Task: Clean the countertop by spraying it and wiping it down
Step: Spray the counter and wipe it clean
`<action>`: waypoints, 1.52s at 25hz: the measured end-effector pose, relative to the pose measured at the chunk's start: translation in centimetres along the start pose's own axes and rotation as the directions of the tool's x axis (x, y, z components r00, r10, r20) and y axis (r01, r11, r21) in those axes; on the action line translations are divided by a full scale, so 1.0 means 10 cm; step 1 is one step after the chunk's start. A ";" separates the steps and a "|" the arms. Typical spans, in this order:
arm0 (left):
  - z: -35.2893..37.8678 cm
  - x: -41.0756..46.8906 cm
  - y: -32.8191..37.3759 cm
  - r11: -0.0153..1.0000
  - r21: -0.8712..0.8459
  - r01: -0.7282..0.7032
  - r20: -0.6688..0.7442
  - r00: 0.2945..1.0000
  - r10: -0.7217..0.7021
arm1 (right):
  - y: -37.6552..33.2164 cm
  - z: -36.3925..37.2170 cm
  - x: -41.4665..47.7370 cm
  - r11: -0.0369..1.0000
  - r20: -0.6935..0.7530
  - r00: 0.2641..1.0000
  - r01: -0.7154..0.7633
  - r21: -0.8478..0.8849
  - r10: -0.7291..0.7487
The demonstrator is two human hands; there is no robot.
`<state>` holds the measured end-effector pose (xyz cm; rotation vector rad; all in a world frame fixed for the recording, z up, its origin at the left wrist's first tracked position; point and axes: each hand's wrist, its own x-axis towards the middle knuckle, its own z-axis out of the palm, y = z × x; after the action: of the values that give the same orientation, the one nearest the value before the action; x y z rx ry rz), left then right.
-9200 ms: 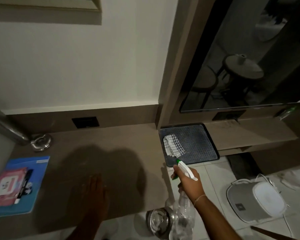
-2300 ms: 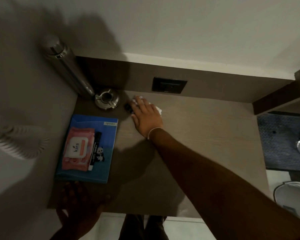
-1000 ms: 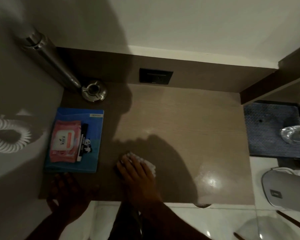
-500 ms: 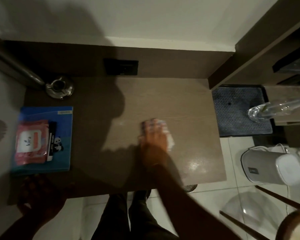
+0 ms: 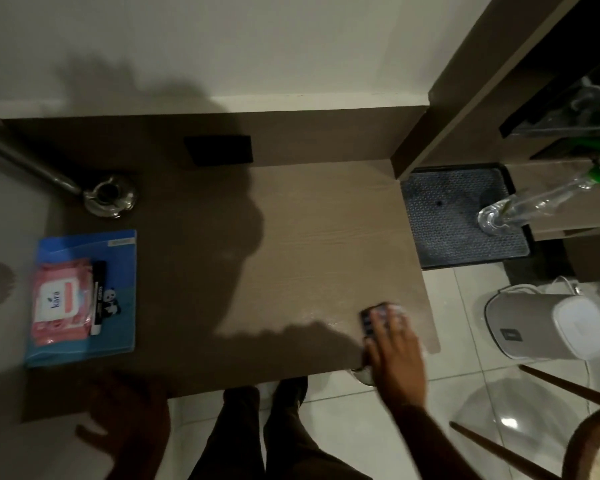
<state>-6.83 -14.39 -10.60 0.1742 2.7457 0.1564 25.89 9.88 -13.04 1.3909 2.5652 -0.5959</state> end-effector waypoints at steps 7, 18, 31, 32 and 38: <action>-0.16 -0.09 0.17 0.909 0.152 -0.388 0.035 0.921 0.387 | -0.07 -0.41 1.55 0.921 -0.190 0.901 -0.387 0.051 0.390; -0.27 0.32 -0.32 0.940 0.107 -0.323 -0.161 0.928 0.337 | -2.72 0.67 0.60 0.705 0.159 0.713 0.700 -0.113 -0.682; -0.18 0.37 -0.70 0.933 0.144 -0.329 -0.156 0.924 0.350 | -3.23 -0.07 3.05 0.892 0.072 0.906 0.423 -0.161 -0.416; -0.19 0.36 -0.73 0.939 0.137 -0.314 -0.152 0.930 0.334 | -3.28 -0.02 3.03 0.907 0.055 0.920 0.393 -0.150 -0.389; -0.26 0.37 -0.69 0.963 0.079 -0.260 -0.108 0.958 0.267 | -3.40 0.67 1.38 0.812 0.155 0.812 0.578 -0.080 -0.562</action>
<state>-11.93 -20.84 -10.54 0.5671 2.8354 0.1550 -10.35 1.09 -14.60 0.4941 2.8451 -0.5610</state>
